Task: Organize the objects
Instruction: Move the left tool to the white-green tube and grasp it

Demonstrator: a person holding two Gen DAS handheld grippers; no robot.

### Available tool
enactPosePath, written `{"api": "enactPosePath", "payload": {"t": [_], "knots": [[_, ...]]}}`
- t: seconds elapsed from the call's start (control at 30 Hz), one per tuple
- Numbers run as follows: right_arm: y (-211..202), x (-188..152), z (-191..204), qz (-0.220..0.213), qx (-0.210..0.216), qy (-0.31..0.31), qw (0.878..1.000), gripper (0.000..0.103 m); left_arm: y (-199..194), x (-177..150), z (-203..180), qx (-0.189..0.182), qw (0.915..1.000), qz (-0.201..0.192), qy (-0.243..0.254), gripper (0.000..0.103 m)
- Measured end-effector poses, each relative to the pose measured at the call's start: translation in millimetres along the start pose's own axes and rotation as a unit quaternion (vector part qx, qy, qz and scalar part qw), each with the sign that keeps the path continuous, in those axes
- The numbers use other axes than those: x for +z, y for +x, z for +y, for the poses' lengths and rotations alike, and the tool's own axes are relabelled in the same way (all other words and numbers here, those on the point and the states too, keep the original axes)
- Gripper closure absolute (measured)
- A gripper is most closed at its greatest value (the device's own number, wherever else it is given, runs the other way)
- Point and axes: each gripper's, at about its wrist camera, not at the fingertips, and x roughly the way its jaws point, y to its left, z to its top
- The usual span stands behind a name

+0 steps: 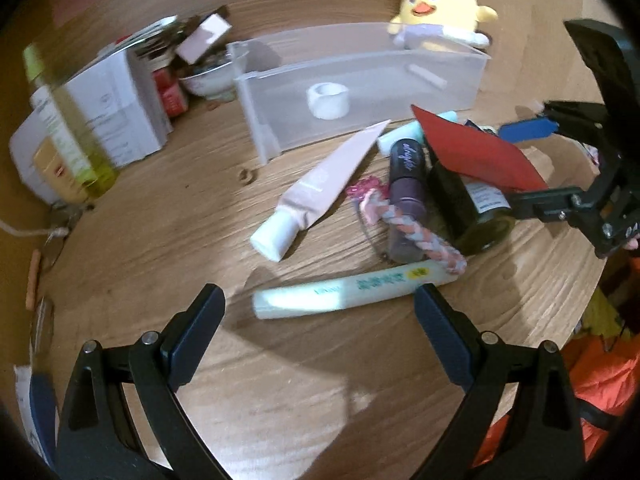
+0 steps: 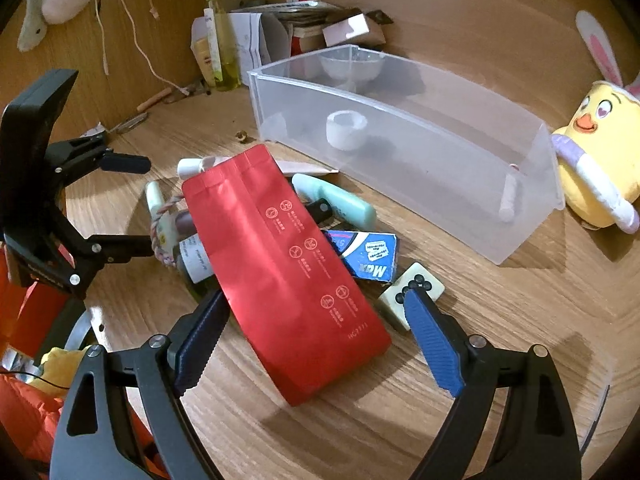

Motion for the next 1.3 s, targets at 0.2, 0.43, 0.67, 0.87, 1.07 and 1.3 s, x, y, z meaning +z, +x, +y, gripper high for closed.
{"api": "enactPosePath", "payload": {"t": [0.2,0.43,0.67,0.87,1.07,1.3], "knots": [[-1,0,-5,-0.003,0.011,0.006,1.0,0.017,6,6,-5,-0.01,0.9995,0.006,0.028,0.006],[-4,-2,-2,-0.002,0.008,-0.006,1.0,0.032,4,10,-13,-0.019,0.9988,0.0,0.045,0.006],[-12,-8,-5,-0.006,0.009,0.002,1.0,0.039,2,4,-10,-0.024,0.9995,-0.008,0.018,0.032],[-19,-15,-12,-0.01,0.004,0.02,1.0,0.042,-9,-10,-4,-0.026,0.9995,-0.01,-0.012,0.056],[-29,-22,-22,-0.014,0.0,0.041,0.999,0.045,-22,-28,3,-0.016,0.9986,-0.006,-0.049,0.072],[-38,-31,-29,-0.016,-0.012,0.061,0.998,0.046,-31,-40,13,0.019,0.9955,0.012,-0.092,0.088]]}}
